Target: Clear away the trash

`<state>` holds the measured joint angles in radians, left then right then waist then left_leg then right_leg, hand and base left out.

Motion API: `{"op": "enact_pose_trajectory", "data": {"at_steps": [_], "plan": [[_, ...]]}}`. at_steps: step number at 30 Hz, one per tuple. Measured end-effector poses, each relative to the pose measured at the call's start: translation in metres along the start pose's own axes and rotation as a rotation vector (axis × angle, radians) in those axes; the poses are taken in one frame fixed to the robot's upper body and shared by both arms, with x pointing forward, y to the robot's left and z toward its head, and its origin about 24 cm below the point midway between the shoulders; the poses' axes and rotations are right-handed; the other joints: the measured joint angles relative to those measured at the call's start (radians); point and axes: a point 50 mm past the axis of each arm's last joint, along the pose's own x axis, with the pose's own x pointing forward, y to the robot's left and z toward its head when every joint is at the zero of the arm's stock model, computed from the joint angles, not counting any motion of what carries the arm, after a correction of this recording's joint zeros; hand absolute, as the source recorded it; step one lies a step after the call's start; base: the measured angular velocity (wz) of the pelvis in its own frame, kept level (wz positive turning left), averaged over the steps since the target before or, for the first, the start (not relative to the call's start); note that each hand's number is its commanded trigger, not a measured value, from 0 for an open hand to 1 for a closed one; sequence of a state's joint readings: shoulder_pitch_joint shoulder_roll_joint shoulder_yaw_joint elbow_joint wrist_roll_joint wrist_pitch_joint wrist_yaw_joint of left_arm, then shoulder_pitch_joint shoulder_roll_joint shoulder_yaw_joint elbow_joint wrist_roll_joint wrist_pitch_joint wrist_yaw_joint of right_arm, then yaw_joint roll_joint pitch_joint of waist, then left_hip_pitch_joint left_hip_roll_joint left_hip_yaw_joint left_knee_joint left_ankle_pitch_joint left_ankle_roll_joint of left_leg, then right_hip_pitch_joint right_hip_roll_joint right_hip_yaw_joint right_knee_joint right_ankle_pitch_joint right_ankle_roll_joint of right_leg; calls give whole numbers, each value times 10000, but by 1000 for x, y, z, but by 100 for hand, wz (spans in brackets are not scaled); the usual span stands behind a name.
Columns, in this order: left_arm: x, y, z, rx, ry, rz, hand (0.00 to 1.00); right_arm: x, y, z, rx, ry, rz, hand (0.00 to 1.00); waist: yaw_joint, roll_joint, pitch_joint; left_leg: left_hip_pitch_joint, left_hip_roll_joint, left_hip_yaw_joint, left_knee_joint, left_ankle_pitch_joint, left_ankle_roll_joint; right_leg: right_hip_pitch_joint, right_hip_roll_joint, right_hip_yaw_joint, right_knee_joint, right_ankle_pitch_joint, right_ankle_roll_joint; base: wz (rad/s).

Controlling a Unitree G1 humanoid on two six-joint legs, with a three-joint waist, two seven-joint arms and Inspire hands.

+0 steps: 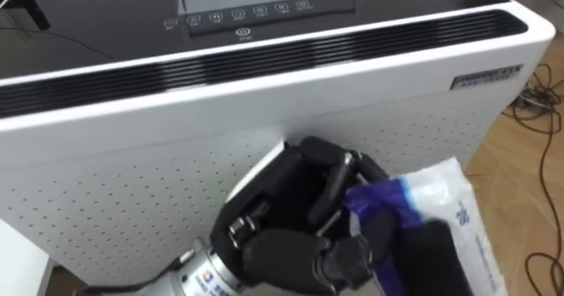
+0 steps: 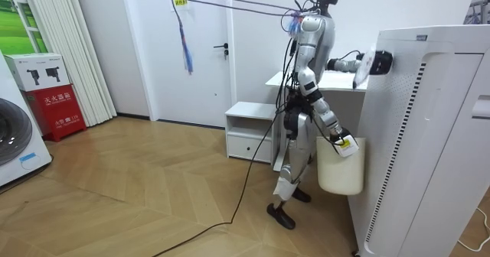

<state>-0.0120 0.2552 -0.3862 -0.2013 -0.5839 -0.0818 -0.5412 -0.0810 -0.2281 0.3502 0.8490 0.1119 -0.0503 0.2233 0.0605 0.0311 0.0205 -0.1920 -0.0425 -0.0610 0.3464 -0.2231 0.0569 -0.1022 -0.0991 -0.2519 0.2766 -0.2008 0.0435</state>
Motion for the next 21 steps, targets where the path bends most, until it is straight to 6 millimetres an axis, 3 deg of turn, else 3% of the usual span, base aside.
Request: {"op": "enact_pose_trajectory", "data": {"at_steps": [4, 9, 21], "plan": [[-7, 8, -23, 375, 1236, 351, 100, 1, -3, -3, 25, 269, -141, 100, -4, 50, 33, -477, -14, -81, 35, 86, -25, -356, -43, -250, 180, 4, -25, 20], [-20, 20, -48, 933, 2828, 1127, 100, 2, -8, 3, 6, 131, -396, 100, 5, 64, 66, -1246, 94, 149, 166, 263, -89, -1023, -37, -354, 338, 35, -125, 15], [-50, 38, -88, 2216, 5609, 2101, 100, 4, -17, 6, -3, 99, -739, 100, -7, 130, 125, -2214, 112, 285, 213, 513, -132, -2207, -206, -480, 854, -14, -211, 3]]}}
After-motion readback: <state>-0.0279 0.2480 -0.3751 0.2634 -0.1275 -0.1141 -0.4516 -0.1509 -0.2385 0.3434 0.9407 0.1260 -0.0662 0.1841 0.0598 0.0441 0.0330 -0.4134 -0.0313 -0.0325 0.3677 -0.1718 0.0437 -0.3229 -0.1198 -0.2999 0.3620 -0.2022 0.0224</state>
